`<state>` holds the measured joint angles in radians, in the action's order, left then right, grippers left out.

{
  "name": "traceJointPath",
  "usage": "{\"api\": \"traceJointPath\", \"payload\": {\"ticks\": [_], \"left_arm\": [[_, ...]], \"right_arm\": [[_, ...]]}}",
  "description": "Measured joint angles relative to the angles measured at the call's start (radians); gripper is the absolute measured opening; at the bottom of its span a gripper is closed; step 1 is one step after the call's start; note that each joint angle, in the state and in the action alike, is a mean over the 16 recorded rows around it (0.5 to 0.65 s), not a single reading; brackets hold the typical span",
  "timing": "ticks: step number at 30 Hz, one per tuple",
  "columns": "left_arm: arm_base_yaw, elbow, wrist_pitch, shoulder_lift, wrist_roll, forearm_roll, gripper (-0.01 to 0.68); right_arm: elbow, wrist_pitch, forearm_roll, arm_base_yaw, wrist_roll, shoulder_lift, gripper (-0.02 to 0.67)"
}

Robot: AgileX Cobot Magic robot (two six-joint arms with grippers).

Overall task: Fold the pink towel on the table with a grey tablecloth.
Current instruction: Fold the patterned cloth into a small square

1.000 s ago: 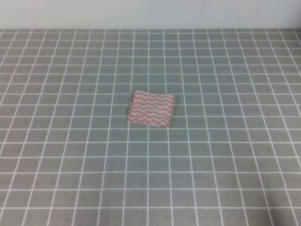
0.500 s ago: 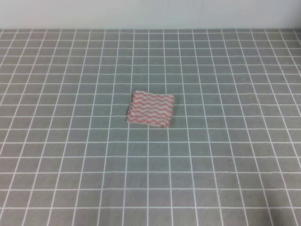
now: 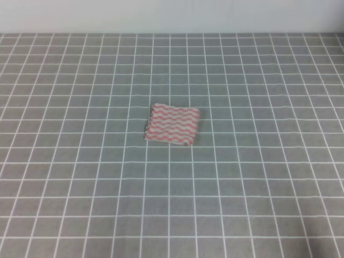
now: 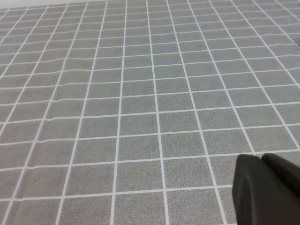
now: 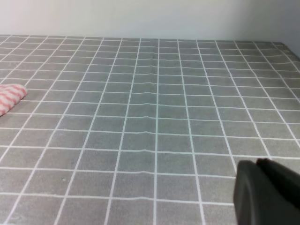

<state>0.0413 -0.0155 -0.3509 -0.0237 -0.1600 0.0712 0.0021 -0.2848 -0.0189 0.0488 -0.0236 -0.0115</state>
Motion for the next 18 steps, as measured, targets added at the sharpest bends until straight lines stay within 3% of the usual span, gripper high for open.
{"api": "traceJointPath", "payload": {"ticks": [18], "left_arm": [[0.000,0.007,-0.005,0.009,0.000,0.001,0.000]], "right_arm": [[0.000,0.000,0.000,0.000,0.000,0.002,-0.018]]}}
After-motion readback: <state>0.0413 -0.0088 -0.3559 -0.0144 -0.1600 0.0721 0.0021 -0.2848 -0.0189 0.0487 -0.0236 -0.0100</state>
